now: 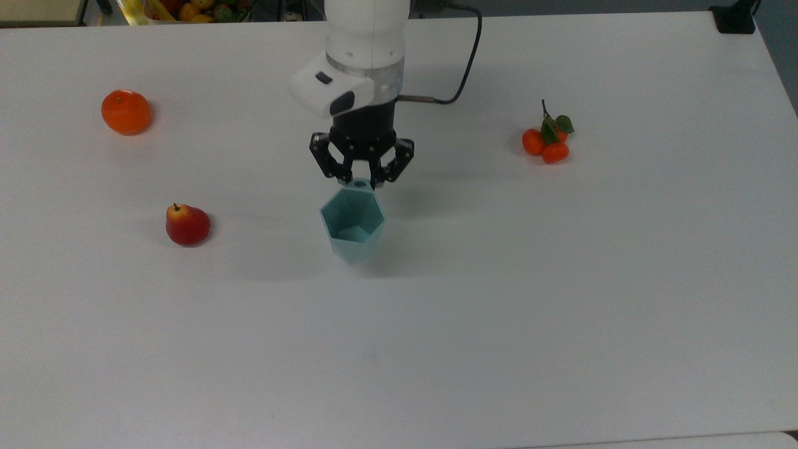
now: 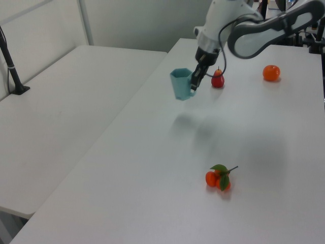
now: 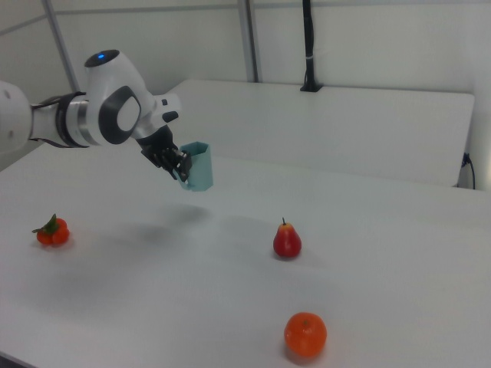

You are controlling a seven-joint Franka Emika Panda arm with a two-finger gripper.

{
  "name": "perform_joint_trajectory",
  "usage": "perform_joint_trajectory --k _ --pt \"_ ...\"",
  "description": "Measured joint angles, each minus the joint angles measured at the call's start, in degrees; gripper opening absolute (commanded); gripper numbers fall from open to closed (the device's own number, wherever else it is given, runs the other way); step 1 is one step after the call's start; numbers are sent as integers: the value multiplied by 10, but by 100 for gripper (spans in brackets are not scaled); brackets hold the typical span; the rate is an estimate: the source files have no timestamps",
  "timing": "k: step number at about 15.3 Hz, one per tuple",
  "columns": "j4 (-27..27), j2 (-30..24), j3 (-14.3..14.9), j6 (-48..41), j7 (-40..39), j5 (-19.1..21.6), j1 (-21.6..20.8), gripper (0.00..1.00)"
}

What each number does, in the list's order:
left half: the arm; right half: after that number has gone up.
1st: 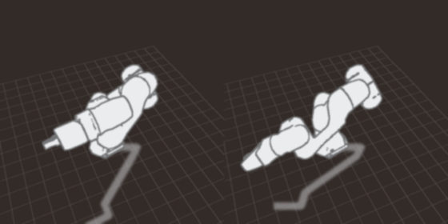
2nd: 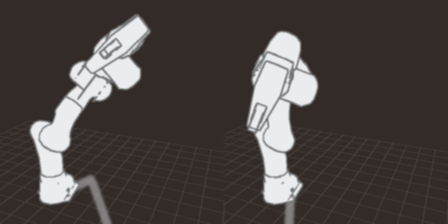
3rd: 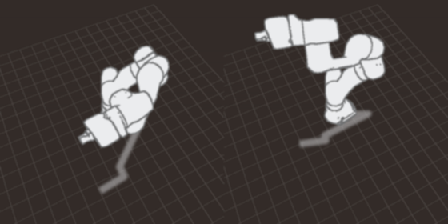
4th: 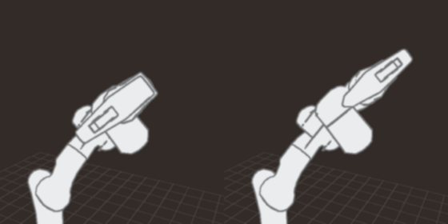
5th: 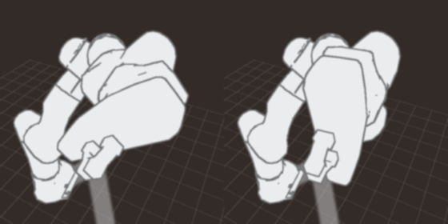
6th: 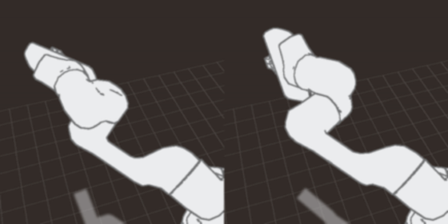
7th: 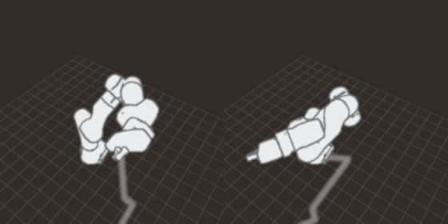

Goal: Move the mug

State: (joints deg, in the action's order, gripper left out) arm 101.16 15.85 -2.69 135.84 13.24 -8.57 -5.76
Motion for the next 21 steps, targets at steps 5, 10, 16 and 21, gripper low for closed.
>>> perform_joint_trajectory --k 5,10,16,21 --pt "132 -127 0 -61 6 -1 19 7" --pt "226 -168 0 -66 32 -2 20 9" --pt "261 -168 0 -66 35 -2 20 40" --pt "268 -168 0 -88 35 -3 20 42"
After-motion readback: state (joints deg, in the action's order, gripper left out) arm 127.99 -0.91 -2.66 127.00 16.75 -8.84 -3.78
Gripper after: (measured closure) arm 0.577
